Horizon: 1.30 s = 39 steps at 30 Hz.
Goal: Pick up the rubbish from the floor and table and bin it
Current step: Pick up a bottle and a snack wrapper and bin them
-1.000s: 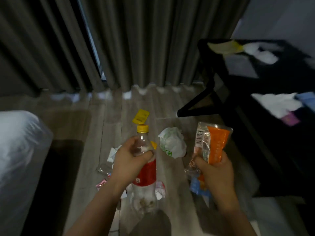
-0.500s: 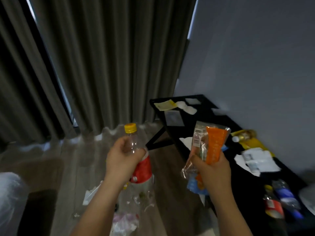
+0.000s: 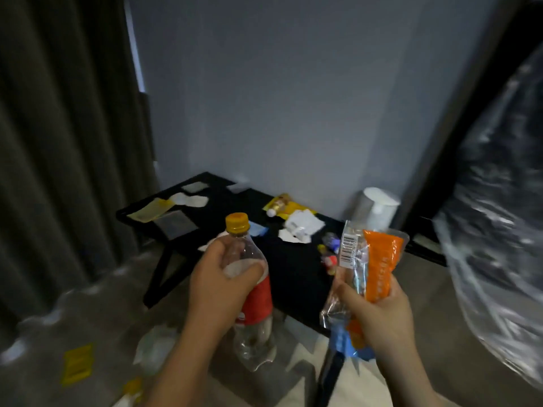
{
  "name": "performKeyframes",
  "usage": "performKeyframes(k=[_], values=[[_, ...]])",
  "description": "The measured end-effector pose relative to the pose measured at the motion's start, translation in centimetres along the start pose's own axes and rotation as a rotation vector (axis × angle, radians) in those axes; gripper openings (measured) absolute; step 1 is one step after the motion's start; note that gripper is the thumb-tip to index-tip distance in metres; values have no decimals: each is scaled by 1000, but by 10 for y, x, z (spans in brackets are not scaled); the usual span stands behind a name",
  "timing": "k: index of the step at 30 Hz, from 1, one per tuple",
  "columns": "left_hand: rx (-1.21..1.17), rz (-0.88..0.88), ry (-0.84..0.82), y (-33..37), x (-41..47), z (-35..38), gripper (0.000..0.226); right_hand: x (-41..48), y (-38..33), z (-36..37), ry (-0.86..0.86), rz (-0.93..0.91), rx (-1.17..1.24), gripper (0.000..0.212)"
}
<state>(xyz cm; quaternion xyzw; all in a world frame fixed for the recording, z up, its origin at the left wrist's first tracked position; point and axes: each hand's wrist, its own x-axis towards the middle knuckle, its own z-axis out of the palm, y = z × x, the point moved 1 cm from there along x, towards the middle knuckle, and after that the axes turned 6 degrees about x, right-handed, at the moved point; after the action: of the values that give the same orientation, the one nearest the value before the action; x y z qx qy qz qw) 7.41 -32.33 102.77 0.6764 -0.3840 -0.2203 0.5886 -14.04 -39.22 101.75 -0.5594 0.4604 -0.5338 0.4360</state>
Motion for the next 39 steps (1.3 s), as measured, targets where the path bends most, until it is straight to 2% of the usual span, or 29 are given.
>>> performKeyframes(k=[11, 18, 23, 31, 39], values=[[-116, 176, -583, 84, -91, 216, 45, -51, -18, -241, 573, 11, -67, 25], [-156, 319, -853, 145, -219, 380, 47, -103, -30, -433, 904, -1, -142, 34], [-190, 360, -1027, 176, -320, 473, 47, -153, -31, -547, 1084, -14, -198, 30], [-170, 405, -1284, 196, -429, 588, 43, -212, -14, -666, 1339, 72, -247, 25], [-173, 445, -1450, 212, -481, 717, 40, -196, 9, -766, 1503, 99, -280, 23]])
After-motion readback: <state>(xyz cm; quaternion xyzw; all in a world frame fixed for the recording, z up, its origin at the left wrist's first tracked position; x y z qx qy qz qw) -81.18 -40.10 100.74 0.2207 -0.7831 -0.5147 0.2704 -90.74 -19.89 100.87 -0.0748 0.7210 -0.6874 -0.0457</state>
